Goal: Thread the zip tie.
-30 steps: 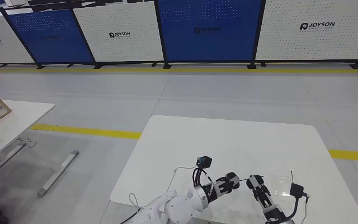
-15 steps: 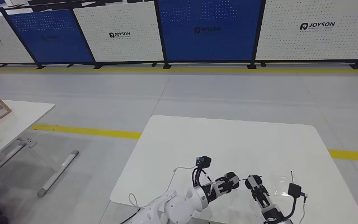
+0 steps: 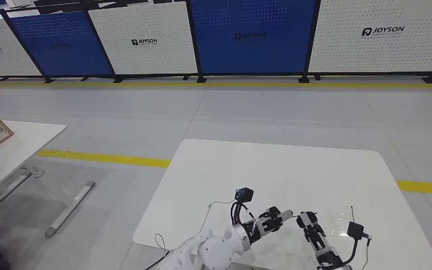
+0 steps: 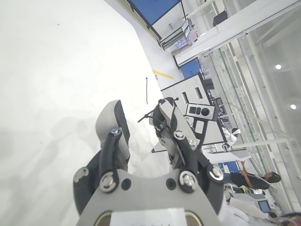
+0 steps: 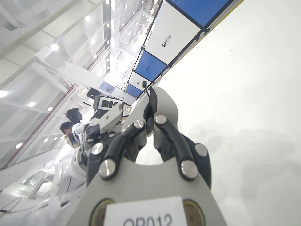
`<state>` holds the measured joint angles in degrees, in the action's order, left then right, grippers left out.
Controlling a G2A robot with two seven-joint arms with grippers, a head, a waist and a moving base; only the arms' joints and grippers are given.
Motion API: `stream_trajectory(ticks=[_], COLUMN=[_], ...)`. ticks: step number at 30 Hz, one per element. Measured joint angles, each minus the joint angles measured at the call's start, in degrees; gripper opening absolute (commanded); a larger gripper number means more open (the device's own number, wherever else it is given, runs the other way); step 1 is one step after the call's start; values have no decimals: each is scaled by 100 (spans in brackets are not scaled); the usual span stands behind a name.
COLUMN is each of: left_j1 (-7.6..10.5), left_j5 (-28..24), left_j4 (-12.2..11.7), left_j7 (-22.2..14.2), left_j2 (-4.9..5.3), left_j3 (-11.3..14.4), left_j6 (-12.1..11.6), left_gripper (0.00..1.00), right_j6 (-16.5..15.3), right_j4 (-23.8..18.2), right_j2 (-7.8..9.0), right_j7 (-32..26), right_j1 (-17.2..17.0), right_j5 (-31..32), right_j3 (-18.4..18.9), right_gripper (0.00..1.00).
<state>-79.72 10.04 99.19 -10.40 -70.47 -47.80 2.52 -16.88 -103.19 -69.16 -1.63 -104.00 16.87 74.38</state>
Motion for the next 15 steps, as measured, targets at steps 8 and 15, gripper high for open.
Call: stream_trajectory(ticks=[8,15], left_j1=[-38,-52], left_j5=[-28,-25], left_j4=[11,23], left_j7=[25,13], left_j2=[5,5], left_j3=[-55,-68], left_j6=[-34,-44], left_gripper=[23,8], right_j6=[3,-51], right_j4=[20,35], right_j2=[-10,-20], right_j7=[120,148], right_j1=[-37,-55], right_j5=[39,25], right_j3=[42,49], right_gripper=[0,0])
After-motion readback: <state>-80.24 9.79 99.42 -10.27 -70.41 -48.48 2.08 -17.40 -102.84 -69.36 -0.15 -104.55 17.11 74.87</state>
